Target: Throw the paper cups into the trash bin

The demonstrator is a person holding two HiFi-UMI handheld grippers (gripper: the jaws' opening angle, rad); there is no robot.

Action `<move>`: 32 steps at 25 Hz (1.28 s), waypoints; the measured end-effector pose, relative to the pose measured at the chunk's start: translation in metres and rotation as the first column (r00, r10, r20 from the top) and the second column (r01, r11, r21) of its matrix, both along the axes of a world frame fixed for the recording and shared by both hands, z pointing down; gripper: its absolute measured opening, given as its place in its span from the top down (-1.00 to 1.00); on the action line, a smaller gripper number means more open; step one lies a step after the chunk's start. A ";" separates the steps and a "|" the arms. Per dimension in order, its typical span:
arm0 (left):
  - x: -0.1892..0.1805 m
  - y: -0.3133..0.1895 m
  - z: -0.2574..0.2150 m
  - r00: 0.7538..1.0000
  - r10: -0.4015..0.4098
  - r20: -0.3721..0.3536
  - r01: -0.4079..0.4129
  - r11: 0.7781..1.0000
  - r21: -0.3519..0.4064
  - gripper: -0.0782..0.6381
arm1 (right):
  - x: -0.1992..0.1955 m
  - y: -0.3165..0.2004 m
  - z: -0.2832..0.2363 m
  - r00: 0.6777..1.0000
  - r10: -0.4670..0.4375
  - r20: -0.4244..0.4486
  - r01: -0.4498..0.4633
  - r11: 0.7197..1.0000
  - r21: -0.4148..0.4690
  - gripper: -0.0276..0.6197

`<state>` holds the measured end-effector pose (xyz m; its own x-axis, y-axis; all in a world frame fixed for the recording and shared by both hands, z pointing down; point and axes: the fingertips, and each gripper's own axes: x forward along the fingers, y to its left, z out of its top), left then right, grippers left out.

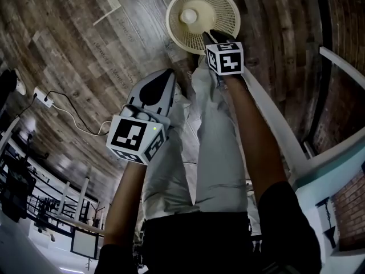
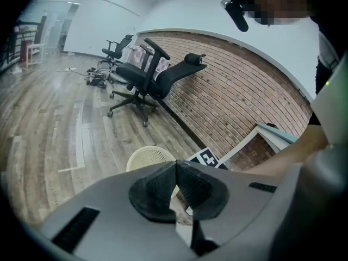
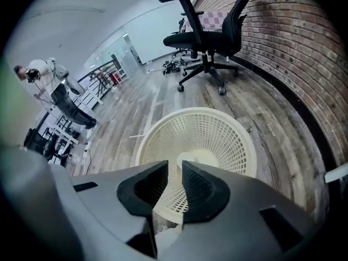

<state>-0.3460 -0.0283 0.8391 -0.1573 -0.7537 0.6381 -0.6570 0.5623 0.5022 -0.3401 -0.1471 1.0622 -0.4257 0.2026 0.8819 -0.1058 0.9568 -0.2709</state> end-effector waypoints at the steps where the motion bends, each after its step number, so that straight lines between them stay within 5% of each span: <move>1: -0.001 0.001 -0.006 1.000 -0.002 0.004 0.002 1.000 0.003 0.76 | 0.001 0.000 -0.007 1.000 0.001 0.002 -0.001 1.000 0.001 0.67; 7: -0.005 0.005 -0.046 0.999 0.001 0.039 -0.002 1.000 0.018 0.76 | 0.001 0.003 -0.062 0.999 -0.004 0.049 0.003 1.000 0.028 0.88; 17: 0.004 0.020 -0.142 0.995 0.005 0.097 -0.009 0.999 0.036 0.76 | -0.004 0.018 -0.210 0.982 -0.062 0.177 0.054 0.997 0.051 0.90; 32: 0.000 0.022 -0.314 0.957 -0.002 0.290 -0.037 0.991 0.129 0.76 | -0.012 0.042 -0.491 0.852 -0.099 0.514 0.081 0.995 0.057 0.90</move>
